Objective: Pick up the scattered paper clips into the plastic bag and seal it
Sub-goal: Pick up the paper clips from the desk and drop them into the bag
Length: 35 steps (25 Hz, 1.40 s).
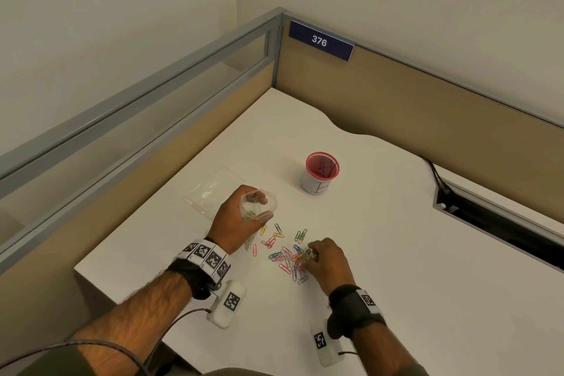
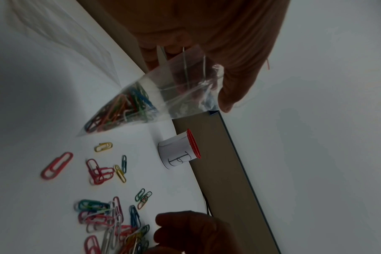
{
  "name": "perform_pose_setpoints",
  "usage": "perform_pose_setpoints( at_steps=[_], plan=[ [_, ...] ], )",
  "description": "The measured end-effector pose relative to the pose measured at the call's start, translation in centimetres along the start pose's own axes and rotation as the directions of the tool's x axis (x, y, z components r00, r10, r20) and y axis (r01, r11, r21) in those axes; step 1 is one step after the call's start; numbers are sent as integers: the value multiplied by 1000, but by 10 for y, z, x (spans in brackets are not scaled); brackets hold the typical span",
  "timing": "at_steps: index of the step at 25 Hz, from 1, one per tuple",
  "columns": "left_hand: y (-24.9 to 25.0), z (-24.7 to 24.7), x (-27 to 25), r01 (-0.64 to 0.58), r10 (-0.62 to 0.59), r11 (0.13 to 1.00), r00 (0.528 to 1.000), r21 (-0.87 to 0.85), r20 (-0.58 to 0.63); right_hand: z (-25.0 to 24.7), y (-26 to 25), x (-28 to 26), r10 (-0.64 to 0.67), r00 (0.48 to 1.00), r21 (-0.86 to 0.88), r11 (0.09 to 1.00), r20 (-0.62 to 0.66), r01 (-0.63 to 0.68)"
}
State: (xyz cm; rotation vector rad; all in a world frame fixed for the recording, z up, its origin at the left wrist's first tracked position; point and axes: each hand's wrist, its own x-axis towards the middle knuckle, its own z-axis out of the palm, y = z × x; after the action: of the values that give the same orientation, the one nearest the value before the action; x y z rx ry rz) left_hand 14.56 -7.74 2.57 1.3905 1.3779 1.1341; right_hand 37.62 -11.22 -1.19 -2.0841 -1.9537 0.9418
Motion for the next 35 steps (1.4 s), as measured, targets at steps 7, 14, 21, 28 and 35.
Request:
perform_pose_setpoints(
  at_steps=[7,14,21,28,35],
  plan=[
    [-5,-2,-1,9,-9,1000,1000,5,1,15,-10,-4,-216,969,-336,910,117,243],
    [3,4,4,-2,2,1000,1000,9,22,12,-14,5,-208,977,-364,908,45,209],
    [7,7,4,-4,4,1000,1000,-6,27,-15,-3,13,-58,998,-94,994,-38,54],
    [8,12,5,0,0,1000,999,5,34,-82,-50,-4,-131,963,257,947,-236,192],
    [14,25,3,-23,21,999,995,26,99,-101,-116,-4,-323,917,206,905,-236,371]
  ],
)
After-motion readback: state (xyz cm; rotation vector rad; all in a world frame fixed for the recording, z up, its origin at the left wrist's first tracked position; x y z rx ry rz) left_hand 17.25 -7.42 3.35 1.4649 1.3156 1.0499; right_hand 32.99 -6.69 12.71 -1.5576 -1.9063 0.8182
